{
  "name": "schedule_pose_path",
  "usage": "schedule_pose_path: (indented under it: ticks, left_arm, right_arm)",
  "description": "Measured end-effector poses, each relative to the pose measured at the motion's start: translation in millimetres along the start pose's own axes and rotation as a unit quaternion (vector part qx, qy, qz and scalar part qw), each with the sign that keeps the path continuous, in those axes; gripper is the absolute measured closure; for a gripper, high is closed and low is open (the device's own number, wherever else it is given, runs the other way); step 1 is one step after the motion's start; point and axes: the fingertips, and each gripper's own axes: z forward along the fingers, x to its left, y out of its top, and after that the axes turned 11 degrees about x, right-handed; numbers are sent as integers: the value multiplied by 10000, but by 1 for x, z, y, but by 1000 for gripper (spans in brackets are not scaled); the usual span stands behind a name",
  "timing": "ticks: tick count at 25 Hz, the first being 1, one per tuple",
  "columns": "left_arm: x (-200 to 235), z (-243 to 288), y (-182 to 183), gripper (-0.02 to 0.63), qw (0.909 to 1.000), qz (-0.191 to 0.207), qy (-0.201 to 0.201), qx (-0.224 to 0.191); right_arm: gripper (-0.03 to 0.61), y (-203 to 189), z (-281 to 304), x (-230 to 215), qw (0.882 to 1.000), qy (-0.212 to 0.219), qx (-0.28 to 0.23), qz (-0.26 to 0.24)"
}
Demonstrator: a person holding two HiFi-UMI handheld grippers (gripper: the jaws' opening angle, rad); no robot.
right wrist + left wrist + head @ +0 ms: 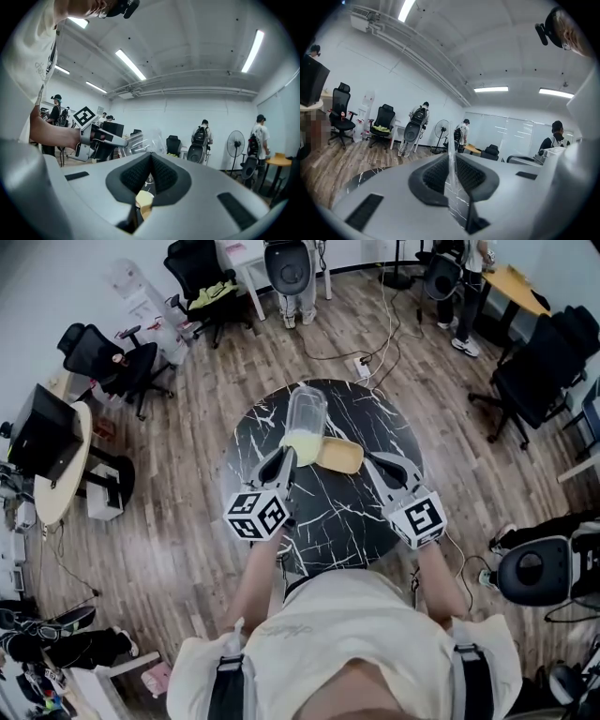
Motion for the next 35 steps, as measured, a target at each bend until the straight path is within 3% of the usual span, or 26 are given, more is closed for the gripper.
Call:
schedule_pose_path:
  ticks: [17,35]
  left_arm:
    - [-13,-18,32,558,9988,381,132,-274]
    - [4,-16,7,558,9989,340,275,-153]
  right_arm:
    - [571,33,-15,-5,9994,-185,-294,-89]
    - [571,10,-19,-1,9983,-334,-277,389]
